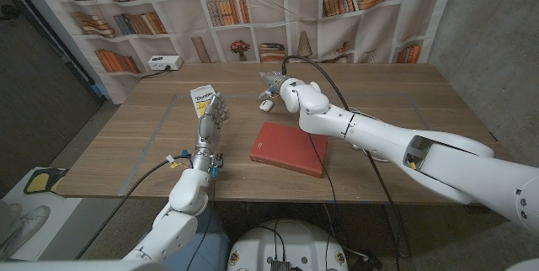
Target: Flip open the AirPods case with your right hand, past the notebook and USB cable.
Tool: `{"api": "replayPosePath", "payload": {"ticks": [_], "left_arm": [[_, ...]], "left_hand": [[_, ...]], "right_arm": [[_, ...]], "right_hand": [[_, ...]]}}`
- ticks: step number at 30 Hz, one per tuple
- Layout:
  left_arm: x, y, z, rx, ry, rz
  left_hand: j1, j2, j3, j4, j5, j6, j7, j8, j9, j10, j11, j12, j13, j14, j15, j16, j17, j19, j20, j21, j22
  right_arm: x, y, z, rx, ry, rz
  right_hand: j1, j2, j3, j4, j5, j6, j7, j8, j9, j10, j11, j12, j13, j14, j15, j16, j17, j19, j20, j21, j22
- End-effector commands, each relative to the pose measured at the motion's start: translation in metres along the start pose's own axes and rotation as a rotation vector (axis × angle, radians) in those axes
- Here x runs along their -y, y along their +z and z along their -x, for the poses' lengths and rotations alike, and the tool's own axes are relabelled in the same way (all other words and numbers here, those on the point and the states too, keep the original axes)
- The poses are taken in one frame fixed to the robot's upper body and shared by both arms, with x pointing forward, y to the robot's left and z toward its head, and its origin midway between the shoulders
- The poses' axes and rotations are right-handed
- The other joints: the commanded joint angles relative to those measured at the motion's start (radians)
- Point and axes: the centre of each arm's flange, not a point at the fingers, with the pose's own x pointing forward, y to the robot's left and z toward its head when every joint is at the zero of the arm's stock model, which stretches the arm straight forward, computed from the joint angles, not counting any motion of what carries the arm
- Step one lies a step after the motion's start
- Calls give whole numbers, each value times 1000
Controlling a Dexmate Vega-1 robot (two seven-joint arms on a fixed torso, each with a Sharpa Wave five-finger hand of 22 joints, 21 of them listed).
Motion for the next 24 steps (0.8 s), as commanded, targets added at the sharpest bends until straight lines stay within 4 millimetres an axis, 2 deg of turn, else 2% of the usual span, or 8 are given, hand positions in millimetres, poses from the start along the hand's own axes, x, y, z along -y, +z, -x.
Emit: {"api": "replayPosePath", "payload": {"ticks": [1,9,14,24], "left_arm": [[3,2,4,3,-4,-3],[6,2,6,2,-2,-2],[7,4,6,2,-6,-9],[11,2,5,-5,-10,-6]], "left_hand": [[13,4,1,-7,-4,1,1,9,3,13,1,5,-1,1,-5,-1,2,-1,-3,-5,2],[14,5,1,-8,-4,5,3,11,3,18,0,6,-1,2,-5,-1,2,-1,-3,-5,2],[14,5,1,-8,-5,9,2,12,3,18,0,6,-1,3,-5,0,2,0,-4,-5,2],[15,4,0,-8,-5,14,3,14,3,23,0,7,-1,4,-4,0,2,0,-4,-5,2]], "right_arm": [[-3,-2,-5,-13,22,3],[-5,-2,-8,-17,51,20],[-7,-4,-11,-20,61,18],[-10,-5,-15,-25,80,31]], "right_hand": [[5,-3,0,2,2,-308,2,3,2,-3,3,9,6,-113,-5,2,2,-1,5,4,1],[1,-2,0,6,3,-306,0,3,2,-25,-1,11,18,-121,-7,0,3,-3,5,4,1],[-7,-1,-2,11,1,-303,-8,4,2,-24,-8,18,25,-121,-16,1,4,0,4,6,1],[-20,-2,-7,18,-2,-299,-4,4,2,-12,-12,33,37,-111,-19,6,6,4,4,7,1]]}}
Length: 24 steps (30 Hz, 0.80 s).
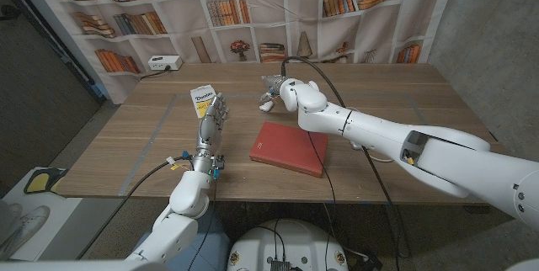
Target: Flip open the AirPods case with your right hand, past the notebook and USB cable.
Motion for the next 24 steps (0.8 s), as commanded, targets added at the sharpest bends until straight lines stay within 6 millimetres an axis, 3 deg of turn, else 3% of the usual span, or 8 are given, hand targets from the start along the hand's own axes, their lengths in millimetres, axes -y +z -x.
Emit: {"api": "replayPosePath", "payload": {"ticks": [1,24], "left_arm": [[5,-2,0,-10,-5,2],[9,-3,-3,-26,-35,-1]], "left_hand": [[10,-1,4,-4,-1,10,0,5,3,10,2,4,-1,4,-4,0,2,0,-4,-5,2],[12,-1,4,-4,-2,8,9,3,3,4,2,1,0,-1,1,-2,2,-6,-1,-7,2]], "right_arm": [[-4,-1,-5,-4,25,10],[-12,-5,-15,-8,53,-21]], "right_hand": [[-11,0,1,11,-2,-299,-4,4,2,5,-4,14,7,-111,-10,6,3,5,4,7,1],[-32,-3,-7,17,-5,-295,-4,4,1,15,-13,35,27,-93,-20,13,4,13,4,7,1]]}}
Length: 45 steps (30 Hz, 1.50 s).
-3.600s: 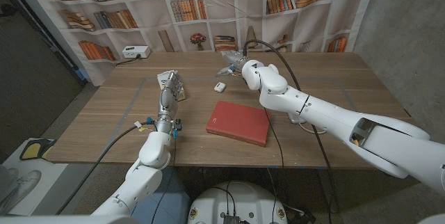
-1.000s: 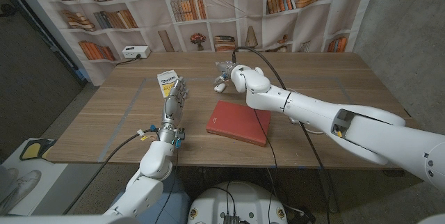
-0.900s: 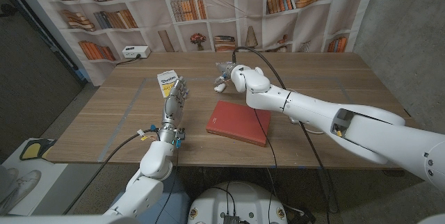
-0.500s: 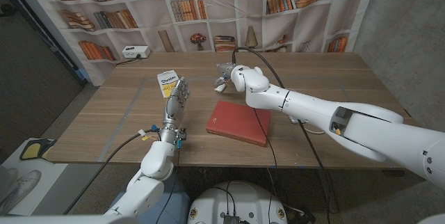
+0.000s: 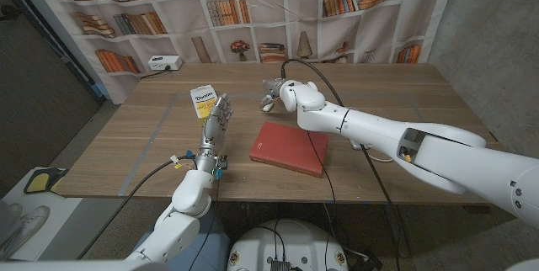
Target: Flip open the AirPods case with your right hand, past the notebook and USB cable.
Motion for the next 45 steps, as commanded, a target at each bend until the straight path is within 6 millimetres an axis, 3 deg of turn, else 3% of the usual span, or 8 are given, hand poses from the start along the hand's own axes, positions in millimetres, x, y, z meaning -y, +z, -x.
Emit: {"api": "replayPosePath", "payload": {"ticks": [1,45], "left_arm": [[1,1,1,0,-6,-5],[-2,-2,3,-5,-3,22]], "left_hand": [[12,0,4,-4,-2,3,4,4,3,3,3,0,-1,-1,0,-2,2,-2,2,-1,2],[17,2,4,-5,-4,0,2,2,3,12,2,3,0,-4,2,-3,3,-4,4,-1,2]], "right_arm": [[-2,-2,-6,0,8,-23],[-9,3,-25,-14,45,-9]], "right_hand": [[-8,-1,2,7,-5,-289,2,4,2,10,2,8,6,-94,-7,7,5,10,0,3,1],[-20,0,-1,3,-4,-274,-6,9,0,73,-16,36,17,-58,-29,17,1,31,-1,4,1]]}}
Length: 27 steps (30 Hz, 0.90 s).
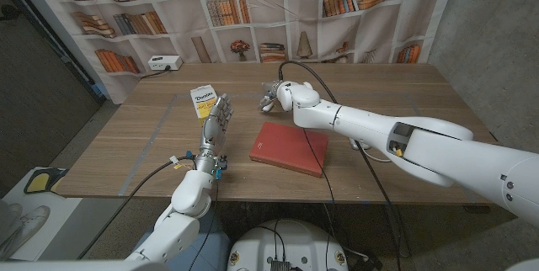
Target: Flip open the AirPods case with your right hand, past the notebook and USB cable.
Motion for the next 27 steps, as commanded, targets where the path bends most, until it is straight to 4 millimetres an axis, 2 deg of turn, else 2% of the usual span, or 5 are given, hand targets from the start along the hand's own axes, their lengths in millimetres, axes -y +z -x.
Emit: {"api": "replayPosePath", "payload": {"ticks": [1,18,22,24,27], "left_arm": [[-1,-1,1,-6,-1,1],[-7,0,4,-2,6,5],[-8,0,5,-2,4,5],[-9,0,5,-4,4,7],[-10,-1,5,-5,4,7]], "left_hand": [[13,-2,4,-5,0,0,2,3,3,12,3,3,0,-4,2,-3,3,0,1,-1,2],[13,-2,3,-5,-1,-6,0,0,3,29,-1,8,1,-8,-1,-4,3,-2,0,-1,2],[13,-2,3,-4,-1,-13,-2,-2,3,29,1,8,1,-8,0,-3,3,-2,0,-1,2],[13,-2,3,-4,-1,-14,-2,-2,3,29,1,8,1,-9,0,-4,3,-3,1,-1,2],[13,-2,3,-4,-1,-14,-3,-2,3,28,1,7,1,-9,0,-4,3,-3,0,-2,2]], "right_arm": [[-4,0,-5,-9,14,-4],[-5,1,-10,-35,18,4],[-7,3,-11,-35,22,9],[-8,4,-11,-37,28,14],[-8,4,-12,-40,31,11]], "right_hand": [[-9,6,3,0,-3,-273,-12,5,1,7,-4,5,3,-53,-8,9,2,8,3,5,0],[-22,26,8,7,4,-277,-24,2,1,6,-13,-5,0,-54,-17,10,1,2,5,1,0],[-18,30,11,5,7,-279,-23,1,1,7,-9,-7,0,-54,-11,10,1,1,5,0,0],[-11,35,16,1,11,-284,-10,0,1,13,3,-6,-1,-51,-1,11,0,-3,6,-1,0],[-1,41,24,-6,17,-283,-14,1,1,18,-4,-7,-2,-49,-5,12,-1,-2,5,0,0]]}}
